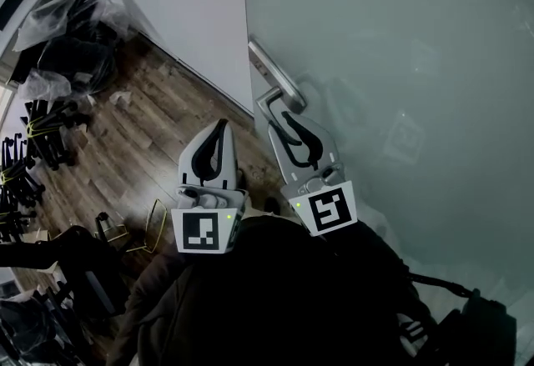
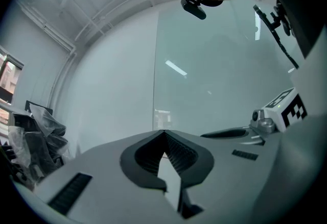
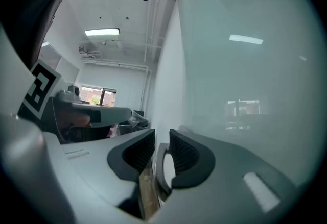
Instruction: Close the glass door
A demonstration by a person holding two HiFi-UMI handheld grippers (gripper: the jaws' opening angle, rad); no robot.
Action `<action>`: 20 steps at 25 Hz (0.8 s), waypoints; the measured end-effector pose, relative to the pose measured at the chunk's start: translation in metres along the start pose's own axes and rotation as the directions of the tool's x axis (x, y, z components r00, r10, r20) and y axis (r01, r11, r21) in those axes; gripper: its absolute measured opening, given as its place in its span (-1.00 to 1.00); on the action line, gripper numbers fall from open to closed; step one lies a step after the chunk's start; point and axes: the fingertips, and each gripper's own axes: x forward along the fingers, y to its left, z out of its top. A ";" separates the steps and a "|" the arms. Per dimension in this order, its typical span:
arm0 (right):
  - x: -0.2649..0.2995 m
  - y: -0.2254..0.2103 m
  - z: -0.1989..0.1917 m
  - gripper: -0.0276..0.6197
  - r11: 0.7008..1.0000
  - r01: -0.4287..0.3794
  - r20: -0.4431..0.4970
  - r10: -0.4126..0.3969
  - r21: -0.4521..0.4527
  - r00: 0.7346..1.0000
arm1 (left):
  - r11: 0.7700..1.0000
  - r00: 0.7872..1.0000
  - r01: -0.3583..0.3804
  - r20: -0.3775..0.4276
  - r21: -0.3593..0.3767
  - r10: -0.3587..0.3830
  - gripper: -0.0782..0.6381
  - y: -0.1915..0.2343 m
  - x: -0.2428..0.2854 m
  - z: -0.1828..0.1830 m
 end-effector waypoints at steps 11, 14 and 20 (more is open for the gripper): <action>0.030 -0.001 -0.044 -0.71 1.000 0.017 -0.092 -0.015 0.023 0.996 | 0.999 0.999 -0.032 0.002 -0.021 0.032 -0.79 0.023 0.002 0.001; 0.030 -0.001 -0.045 -0.72 0.998 0.017 -0.089 -0.013 0.053 0.996 | 0.999 0.999 -0.053 0.013 -0.011 0.053 -0.79 0.032 -0.005 0.006; 0.029 0.000 -0.038 -0.72 0.997 0.007 -0.095 -0.001 0.071 0.996 | 0.995 0.995 -0.096 -0.033 -0.007 0.096 -0.79 0.027 -0.032 0.001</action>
